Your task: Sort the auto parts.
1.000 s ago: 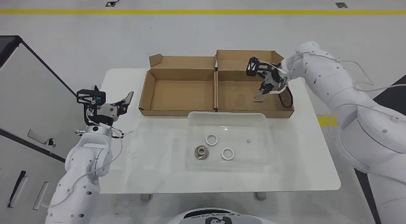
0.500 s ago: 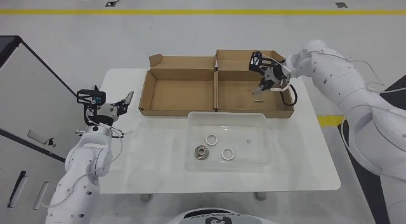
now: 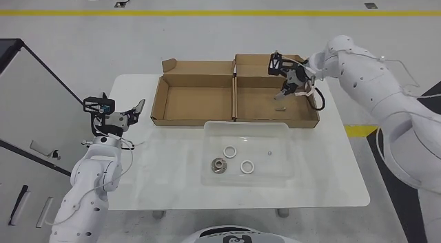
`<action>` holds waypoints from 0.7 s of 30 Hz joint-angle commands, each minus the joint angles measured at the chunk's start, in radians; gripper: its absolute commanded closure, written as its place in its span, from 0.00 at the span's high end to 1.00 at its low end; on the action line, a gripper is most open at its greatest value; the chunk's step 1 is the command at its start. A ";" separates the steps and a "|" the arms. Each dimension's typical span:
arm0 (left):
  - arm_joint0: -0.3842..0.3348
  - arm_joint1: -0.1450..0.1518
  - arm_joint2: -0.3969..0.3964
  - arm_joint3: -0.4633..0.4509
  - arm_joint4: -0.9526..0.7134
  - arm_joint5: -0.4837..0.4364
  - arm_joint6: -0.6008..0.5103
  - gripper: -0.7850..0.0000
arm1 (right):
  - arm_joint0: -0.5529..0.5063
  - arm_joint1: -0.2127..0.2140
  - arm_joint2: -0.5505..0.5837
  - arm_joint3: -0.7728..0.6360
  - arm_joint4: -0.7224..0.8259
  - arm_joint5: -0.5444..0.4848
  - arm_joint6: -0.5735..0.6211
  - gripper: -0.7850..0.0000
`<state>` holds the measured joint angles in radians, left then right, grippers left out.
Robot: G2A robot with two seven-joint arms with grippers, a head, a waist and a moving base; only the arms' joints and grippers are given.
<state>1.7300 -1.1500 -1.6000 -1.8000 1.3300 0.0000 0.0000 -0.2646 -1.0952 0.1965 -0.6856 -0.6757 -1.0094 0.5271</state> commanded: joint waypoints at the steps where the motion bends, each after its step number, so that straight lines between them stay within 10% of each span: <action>1: 0.000 0.000 0.000 0.000 0.000 0.000 0.000 1.00 | 0.009 0.014 0.007 -0.054 0.007 0.001 0.061 1.00; 21: 0.000 0.000 0.000 0.000 0.000 0.000 0.000 1.00 | 0.056 0.264 -0.027 -0.780 0.241 0.273 0.557 1.00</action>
<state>1.7300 -1.1500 -1.6000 -1.8000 1.3300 0.0000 0.0000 -0.2108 -0.8433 0.1699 -1.4292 -0.4473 -0.7553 1.0649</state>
